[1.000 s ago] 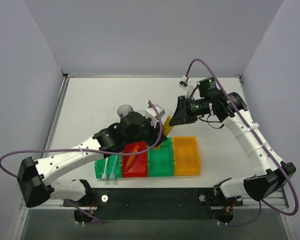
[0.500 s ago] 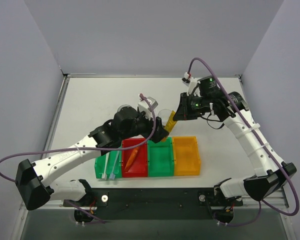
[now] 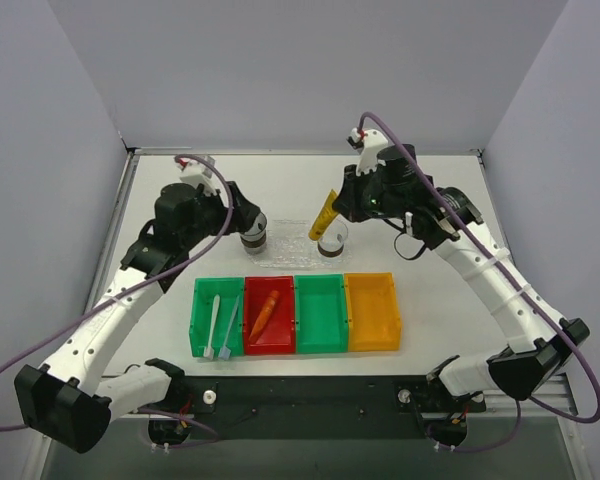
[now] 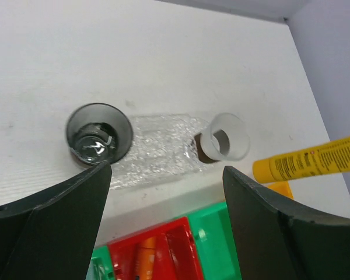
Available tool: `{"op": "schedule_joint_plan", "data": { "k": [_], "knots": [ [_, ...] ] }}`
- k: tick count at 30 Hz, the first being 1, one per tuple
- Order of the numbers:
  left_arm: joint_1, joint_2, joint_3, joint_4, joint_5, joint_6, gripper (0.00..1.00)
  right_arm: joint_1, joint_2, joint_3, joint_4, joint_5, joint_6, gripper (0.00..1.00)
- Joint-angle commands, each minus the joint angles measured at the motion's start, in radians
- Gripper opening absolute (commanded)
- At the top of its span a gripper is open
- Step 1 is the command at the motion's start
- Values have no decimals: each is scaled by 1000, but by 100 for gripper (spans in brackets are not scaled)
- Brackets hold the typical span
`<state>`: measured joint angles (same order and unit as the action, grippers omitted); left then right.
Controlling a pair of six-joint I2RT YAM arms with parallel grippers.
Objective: Prepare toiletry sets of a toothbrush and toothpaste on the tray
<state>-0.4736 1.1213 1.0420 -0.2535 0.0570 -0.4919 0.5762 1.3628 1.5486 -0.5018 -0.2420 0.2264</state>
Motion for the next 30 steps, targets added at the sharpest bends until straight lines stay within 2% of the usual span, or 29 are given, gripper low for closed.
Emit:
{"op": "schedule_joint_plan", "data": {
  "k": [1, 4, 8, 16, 23, 30],
  "knots": [
    [142, -41, 24, -44, 10, -21, 88, 50, 71, 48, 134, 115, -36, 0],
    [182, -31, 42, -58, 32, 26, 88, 80, 123, 61, 169, 191, -39, 0],
    [225, -11, 47, -23, 135, 47, 88, 117, 185, 87, 213, 271, -83, 0],
    [239, 40, 76, -20, 210, 67, 88, 136, 343, 205, 217, 287, -119, 0],
    [239, 69, 139, -66, 202, 136, 88, 154, 415, 260, 201, 283, -134, 0],
    [234, 77, 154, -89, 196, 165, 88, 175, 429, 228, 194, 309, -148, 0]
  ]
}}
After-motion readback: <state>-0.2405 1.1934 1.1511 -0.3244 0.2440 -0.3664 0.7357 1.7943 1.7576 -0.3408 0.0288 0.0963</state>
